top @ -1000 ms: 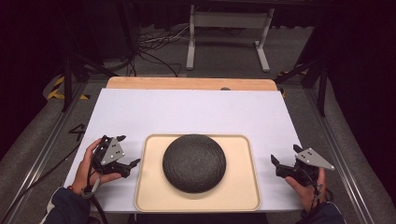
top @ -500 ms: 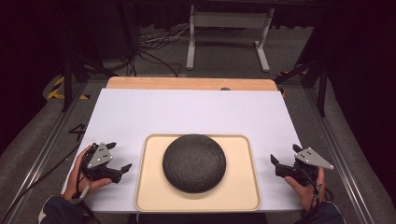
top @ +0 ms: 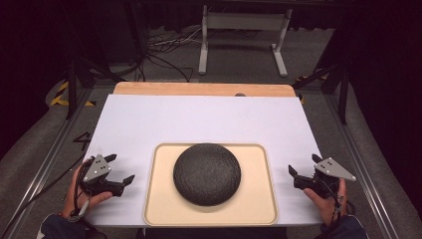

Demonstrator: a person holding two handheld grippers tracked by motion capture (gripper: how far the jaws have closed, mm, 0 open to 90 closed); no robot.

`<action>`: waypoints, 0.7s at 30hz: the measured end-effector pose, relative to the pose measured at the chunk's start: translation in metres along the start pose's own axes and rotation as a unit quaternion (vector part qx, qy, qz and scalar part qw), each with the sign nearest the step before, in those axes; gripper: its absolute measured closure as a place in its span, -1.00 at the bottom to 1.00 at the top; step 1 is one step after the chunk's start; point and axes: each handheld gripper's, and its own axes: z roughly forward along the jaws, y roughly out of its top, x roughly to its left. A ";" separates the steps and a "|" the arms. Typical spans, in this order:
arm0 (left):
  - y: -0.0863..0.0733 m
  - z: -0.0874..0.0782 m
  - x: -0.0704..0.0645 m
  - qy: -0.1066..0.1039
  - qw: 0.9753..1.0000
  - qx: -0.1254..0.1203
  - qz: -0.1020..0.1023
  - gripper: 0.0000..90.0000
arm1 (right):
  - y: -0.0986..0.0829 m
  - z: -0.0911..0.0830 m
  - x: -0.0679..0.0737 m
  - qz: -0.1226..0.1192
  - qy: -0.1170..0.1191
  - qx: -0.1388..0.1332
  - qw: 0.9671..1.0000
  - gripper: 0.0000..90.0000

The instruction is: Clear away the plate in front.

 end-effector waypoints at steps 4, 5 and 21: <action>0.001 0.000 -0.001 0.001 1.000 0.000 0.000 -0.86 | 0.000 -0.001 -0.001 -0.002 0.001 -0.001 1.000 -0.81; 0.001 0.000 -0.001 0.000 1.000 -0.001 0.000 -0.86 | 0.000 -0.001 -0.001 -0.002 0.001 -0.001 1.000 -0.81; 0.002 -0.001 -0.002 -0.002 1.000 -0.003 0.010 -0.86 | 0.002 0.000 0.003 -0.013 0.003 0.002 1.000 -0.81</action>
